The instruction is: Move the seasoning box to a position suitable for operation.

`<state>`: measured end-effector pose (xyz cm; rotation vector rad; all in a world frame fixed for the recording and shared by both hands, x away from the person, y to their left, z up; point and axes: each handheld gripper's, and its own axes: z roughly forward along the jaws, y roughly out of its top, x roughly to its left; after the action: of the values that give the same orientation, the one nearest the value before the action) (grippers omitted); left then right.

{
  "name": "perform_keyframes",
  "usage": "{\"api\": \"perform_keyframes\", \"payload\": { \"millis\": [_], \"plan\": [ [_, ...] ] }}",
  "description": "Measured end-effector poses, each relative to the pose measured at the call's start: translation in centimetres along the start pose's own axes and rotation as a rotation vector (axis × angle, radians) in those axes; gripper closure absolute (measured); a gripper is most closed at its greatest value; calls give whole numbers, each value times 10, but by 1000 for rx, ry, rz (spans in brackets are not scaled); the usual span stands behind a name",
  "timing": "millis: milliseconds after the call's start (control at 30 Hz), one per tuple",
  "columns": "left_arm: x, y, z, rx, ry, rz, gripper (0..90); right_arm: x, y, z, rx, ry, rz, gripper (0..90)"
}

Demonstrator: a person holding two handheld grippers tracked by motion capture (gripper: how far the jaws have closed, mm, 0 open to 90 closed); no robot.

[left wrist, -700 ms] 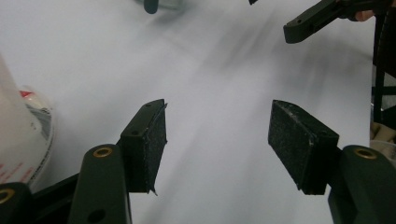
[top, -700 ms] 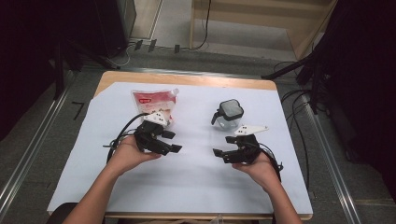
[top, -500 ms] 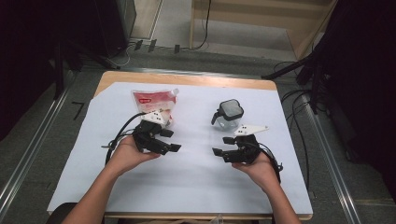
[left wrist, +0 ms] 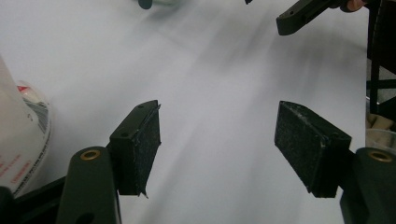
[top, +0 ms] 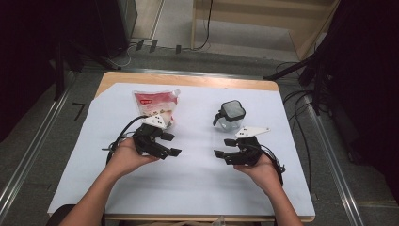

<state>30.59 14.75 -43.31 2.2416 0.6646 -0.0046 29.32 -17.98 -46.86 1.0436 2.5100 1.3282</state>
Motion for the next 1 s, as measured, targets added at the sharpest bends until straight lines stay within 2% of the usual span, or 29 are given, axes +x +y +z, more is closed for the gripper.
{"api": "perform_keyframes", "payload": {
  "millis": [300, 367, 467, 533, 667, 800, 1000],
  "plan": [
    [-1, 2, -4, -1, -10, -5, 321, -4, 0, 0, 11, -17, 6, 351],
    [-2, 3, -5, -5, -46, -28, 316, -4, 0, -1, 8, -20, 9, 343],
    [-2, 4, -7, -11, -59, -41, 316, -5, 0, -2, 1, -28, 21, 335],
    [-3, 4, -6, 13, -32, -26, 319, -6, 0, -3, -3, -28, 24, 335],
    [-3, 2, -3, 49, -18, 6, 319, -5, 0, -3, -2, -29, 17, 337],
    [-2, 1, -3, 40, -18, 11, 320, -5, 0, -4, 0, -29, 15, 336],
    [-1, 2, -8, 24, -16, 12, 324, -11, 0, -7, -9, -63, 21, 330]
  ]
}}
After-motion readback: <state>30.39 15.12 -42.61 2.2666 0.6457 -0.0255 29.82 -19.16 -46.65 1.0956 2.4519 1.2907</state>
